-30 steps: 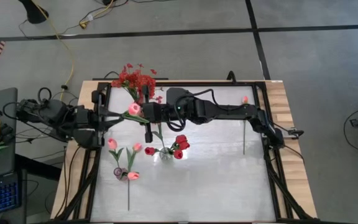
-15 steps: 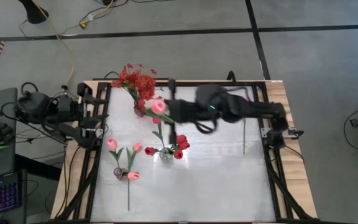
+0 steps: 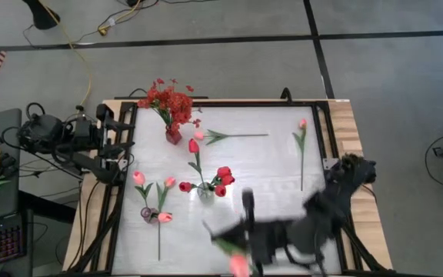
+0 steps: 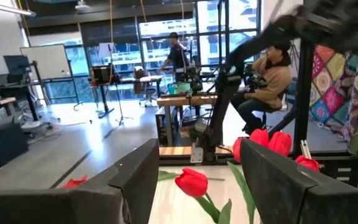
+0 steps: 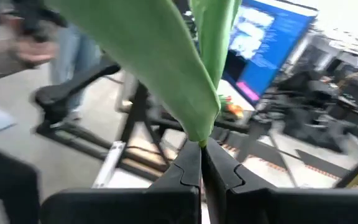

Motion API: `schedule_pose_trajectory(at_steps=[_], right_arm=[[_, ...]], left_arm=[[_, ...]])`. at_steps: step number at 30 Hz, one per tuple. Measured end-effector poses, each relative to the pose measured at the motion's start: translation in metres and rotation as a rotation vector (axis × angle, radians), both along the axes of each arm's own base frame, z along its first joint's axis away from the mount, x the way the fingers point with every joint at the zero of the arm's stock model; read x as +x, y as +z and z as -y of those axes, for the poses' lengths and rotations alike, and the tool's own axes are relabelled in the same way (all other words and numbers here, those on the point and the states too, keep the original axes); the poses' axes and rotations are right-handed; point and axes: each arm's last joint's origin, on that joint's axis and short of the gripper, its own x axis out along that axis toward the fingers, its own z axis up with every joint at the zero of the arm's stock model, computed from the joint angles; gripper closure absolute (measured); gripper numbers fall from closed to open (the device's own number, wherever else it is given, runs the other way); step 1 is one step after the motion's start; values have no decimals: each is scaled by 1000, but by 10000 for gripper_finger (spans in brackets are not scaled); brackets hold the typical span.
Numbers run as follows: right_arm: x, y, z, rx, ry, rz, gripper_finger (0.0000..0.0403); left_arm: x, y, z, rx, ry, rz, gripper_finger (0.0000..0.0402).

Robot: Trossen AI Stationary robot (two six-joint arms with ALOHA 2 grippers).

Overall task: Sort flowers into vase by color
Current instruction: Put the pink flower into the purple vase

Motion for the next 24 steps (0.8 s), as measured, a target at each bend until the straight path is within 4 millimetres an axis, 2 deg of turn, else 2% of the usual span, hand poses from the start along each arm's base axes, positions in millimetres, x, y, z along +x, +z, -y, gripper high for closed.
schedule_pose_trajectory(at_steps=[3, 6, 11, 18, 21, 24], right_arm=[[5, -25, -37, 12, 15, -17, 377], [24, -59, -67, 15, 9, -17, 377], [65, -117, -97, -3, -1, 21, 377], [112, -179, -104, 77, -2, 96, 377], [135, -202, -95, 144, 18, 150, 376], [154, -216, -80, 202, -1, 201, 376]], left_arm=[[0, 0, 0, -16, -2, -1, 189], [0, -4, 0, -34, -9, -32, 189], [0, -15, 0, -59, -7, -132, 189], [0, -20, 0, -92, 0, -185, 190], [0, -21, 0, -97, 2, -191, 190], [0, -22, 0, -105, 2, -195, 190]])
